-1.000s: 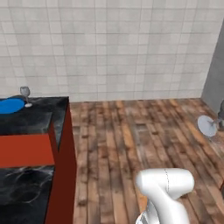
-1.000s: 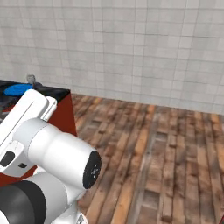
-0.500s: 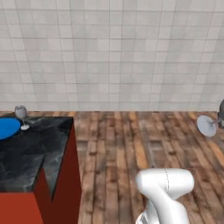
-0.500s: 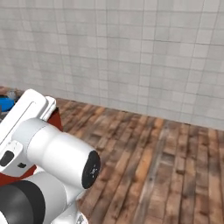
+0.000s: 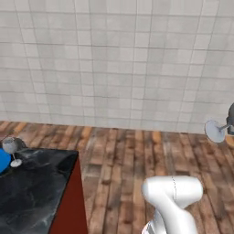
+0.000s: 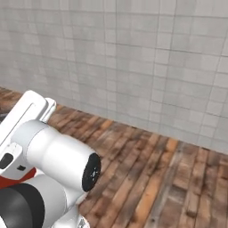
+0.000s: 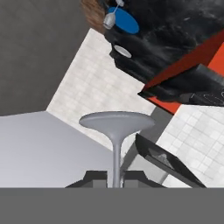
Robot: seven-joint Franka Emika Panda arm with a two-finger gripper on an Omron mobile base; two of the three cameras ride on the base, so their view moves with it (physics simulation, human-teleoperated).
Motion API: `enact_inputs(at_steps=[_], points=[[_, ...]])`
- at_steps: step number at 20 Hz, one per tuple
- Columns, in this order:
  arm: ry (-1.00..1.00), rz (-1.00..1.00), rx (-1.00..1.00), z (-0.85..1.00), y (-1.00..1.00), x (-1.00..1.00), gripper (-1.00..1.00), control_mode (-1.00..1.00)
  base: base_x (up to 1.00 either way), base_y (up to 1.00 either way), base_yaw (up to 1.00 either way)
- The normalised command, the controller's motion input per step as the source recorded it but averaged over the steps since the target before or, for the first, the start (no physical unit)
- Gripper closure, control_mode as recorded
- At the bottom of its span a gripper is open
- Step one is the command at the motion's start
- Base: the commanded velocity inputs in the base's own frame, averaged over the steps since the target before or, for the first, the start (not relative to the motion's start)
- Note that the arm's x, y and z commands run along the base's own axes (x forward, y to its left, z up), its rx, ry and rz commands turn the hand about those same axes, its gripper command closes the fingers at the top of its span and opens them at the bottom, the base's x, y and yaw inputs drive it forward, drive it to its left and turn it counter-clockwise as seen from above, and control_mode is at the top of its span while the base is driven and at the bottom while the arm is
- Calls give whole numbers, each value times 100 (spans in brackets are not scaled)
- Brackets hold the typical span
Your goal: Retrieve the wine glasses from the counter and place one next to each plate.
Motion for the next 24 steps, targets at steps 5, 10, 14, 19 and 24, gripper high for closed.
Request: enact_inputs(at_steps=[5,10,14,19,24], points=[[0,0,0,0,0,0,100,100,100,-63,35],[0,0,0,0,0,0,100,100,100,-75,38],[0,0,0,0,0,0,100,100,100,-77,41],[0,0,0,0,0,0,100,100,100,-67,48],[0,0,0,0,0,0,100,100,100,-58,54]])
